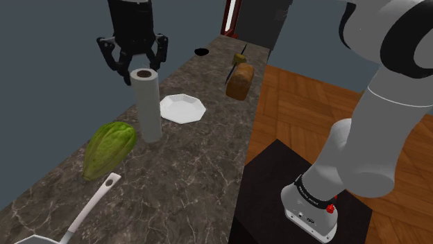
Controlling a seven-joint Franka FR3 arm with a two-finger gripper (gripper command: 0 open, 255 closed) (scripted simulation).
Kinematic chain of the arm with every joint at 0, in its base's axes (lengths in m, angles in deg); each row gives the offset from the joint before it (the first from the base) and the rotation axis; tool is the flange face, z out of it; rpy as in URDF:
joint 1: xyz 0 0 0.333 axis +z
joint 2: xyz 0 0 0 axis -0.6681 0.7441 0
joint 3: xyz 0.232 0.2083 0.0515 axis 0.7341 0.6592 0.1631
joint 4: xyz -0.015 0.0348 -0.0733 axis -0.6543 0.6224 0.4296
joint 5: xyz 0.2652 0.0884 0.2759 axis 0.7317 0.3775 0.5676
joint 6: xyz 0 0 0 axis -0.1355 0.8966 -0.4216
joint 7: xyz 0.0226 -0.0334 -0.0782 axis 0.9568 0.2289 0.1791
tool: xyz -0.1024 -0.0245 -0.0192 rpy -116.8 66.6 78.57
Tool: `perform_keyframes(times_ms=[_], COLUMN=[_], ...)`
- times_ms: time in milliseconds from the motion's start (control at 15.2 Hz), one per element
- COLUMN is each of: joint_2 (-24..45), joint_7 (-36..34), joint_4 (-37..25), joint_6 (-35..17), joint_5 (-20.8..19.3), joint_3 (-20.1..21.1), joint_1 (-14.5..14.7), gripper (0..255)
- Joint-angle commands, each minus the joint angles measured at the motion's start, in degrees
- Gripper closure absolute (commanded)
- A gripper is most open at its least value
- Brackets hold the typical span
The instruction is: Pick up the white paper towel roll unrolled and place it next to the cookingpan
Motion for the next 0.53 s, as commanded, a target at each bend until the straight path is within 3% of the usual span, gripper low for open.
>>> perform_keyframes(times_ms=[0,132,462], joint_2=[2.05,4.52,3.95], joint_7=[-2.43,-4.76,-4.72], joint_4=[-1.61,-3.76,0.91], joint_6=[-0.37,-0.58,-4.69], joint_5=[-0.61,-1.35,-1.21], joint_3=[0.82,1.54,1.45], joint_1=[1.62,3.35,3.1], gripper=[255,255,255])
